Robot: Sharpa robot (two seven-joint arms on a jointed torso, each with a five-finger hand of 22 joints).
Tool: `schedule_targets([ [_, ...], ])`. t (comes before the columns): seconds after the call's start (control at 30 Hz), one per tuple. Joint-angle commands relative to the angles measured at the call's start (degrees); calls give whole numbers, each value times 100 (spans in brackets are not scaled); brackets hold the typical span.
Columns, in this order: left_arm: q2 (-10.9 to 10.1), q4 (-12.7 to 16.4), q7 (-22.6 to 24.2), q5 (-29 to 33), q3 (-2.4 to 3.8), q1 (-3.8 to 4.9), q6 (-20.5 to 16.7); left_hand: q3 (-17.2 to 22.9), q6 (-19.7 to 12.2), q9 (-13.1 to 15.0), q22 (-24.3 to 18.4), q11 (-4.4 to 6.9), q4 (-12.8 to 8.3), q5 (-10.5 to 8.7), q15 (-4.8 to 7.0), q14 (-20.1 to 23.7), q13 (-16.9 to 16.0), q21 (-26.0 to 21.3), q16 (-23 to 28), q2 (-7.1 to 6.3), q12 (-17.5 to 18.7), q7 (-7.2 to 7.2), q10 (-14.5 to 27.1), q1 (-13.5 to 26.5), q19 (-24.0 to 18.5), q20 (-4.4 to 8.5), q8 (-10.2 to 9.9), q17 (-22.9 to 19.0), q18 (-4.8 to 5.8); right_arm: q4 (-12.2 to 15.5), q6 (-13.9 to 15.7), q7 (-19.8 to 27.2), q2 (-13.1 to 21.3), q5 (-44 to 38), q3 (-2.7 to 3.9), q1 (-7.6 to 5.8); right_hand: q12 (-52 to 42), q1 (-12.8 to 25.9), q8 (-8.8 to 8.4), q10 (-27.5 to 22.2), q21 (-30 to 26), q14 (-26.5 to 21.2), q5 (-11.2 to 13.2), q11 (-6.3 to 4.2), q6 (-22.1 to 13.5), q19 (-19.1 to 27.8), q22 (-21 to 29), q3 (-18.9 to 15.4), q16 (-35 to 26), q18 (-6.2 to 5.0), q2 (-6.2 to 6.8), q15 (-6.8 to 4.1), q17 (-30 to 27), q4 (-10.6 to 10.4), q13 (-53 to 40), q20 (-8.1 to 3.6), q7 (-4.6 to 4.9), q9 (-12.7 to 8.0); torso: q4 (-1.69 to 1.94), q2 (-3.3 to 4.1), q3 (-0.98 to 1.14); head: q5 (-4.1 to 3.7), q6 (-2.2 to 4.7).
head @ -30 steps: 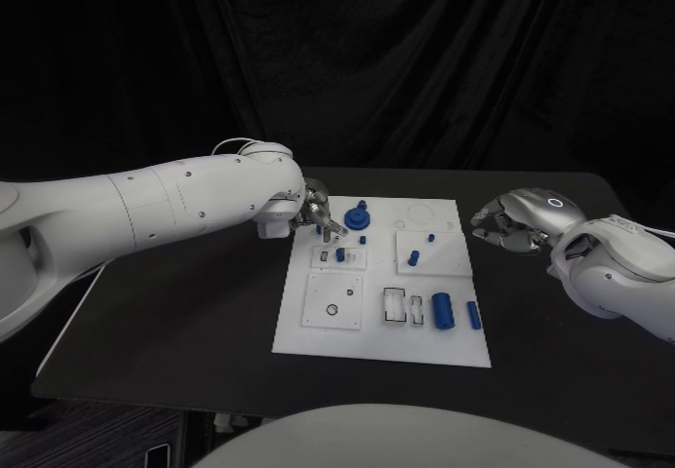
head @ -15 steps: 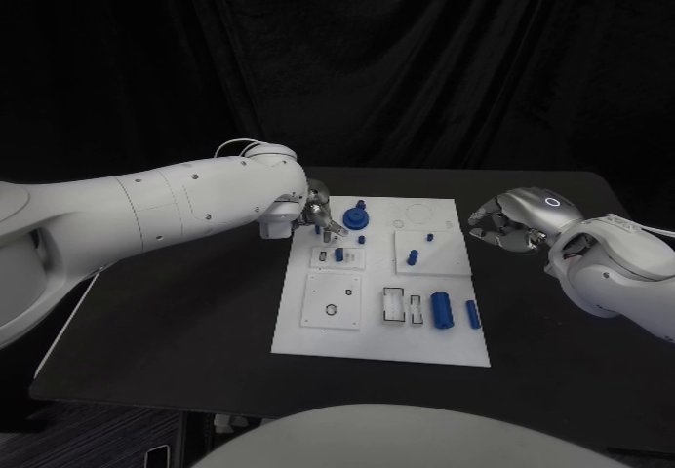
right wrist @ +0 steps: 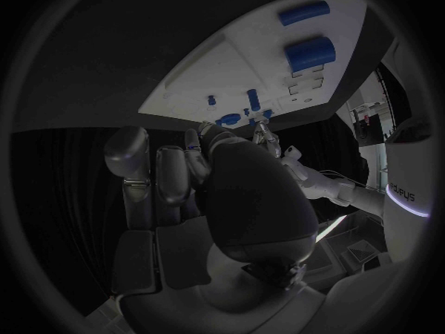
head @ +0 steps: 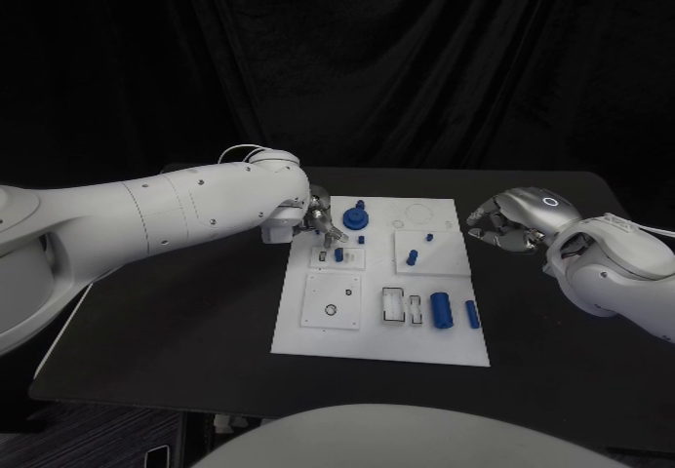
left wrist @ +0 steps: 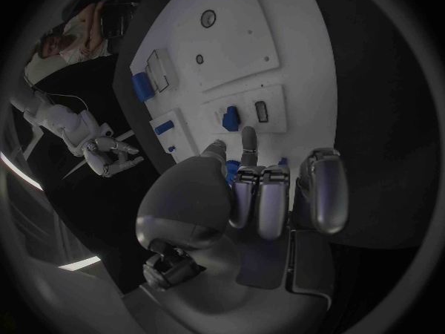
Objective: Assemble the parts on the task board
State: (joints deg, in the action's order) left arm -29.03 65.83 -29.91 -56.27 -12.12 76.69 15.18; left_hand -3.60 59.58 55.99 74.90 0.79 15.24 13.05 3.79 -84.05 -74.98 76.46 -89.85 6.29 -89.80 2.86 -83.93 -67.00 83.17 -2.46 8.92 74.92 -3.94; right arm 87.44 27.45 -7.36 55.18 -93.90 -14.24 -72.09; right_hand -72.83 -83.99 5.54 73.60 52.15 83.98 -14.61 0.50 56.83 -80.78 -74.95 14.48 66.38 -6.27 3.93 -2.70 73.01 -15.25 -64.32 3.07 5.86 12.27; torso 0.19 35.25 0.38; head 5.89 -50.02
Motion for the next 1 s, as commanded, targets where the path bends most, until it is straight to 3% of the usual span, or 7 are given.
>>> schedule_targets([
  [0.03,15,18,10,2,5,-21,77,11,3,-9,1072,48,-29,36,28,-595,-1502,-36,-15,30,-20,-17,-607,-28,-15,6,-28,1508,63,-6,24,-11,-7,-22,3,12,-23,-15,24,38,0,93,-41,12,37,-41,-645,24,3,0,27,-46,-2,-25,1,-3,-5,-2,9,-5,0,-15,2],
  [0.77,48,66,105,2,5,-82,92,137,-3,-51,1046,51,-133,312,28,-595,-1502,-129,-15,47,-20,-23,-607,-86,-66,7,-37,1508,45,-43,-72,-86,-38,-22,3,13,-13,-35,25,30,-13,91,-63,15,43,-41,-644,37,-8,-1,23,-45,-10,-15,16,-4,-4,-2,5,-14,-5,-4,2],
  [0.87,50,67,101,2,5,-90,114,193,-3,-68,1043,55,-168,475,31,-595,-1502,-142,-15,34,-20,-28,-607,-91,-73,9,-39,1508,43,-46,-78,-92,-42,-22,3,13,-13,-35,25,30,-13,91,-63,15,43,-41,-644,37,-8,-1,23,-45,-10,-15,16,-4,-4,-2,0,-12,-3,-2,2],
  [1.0,55,67,92,2,5,-101,139,200,-3,-70,1037,55,-172,495,32,-595,-1502,-163,-15,31,-20,-28,-607,-92,-83,10,-39,1508,38,-46,-82,-96,-45,-22,3,13,-13,-35,25,30,-13,91,-63,15,43,-41,-644,37,-8,-1,23,-45,-10,-15,16,-4,-4,-2,6,-10,-4,-7,2],
])
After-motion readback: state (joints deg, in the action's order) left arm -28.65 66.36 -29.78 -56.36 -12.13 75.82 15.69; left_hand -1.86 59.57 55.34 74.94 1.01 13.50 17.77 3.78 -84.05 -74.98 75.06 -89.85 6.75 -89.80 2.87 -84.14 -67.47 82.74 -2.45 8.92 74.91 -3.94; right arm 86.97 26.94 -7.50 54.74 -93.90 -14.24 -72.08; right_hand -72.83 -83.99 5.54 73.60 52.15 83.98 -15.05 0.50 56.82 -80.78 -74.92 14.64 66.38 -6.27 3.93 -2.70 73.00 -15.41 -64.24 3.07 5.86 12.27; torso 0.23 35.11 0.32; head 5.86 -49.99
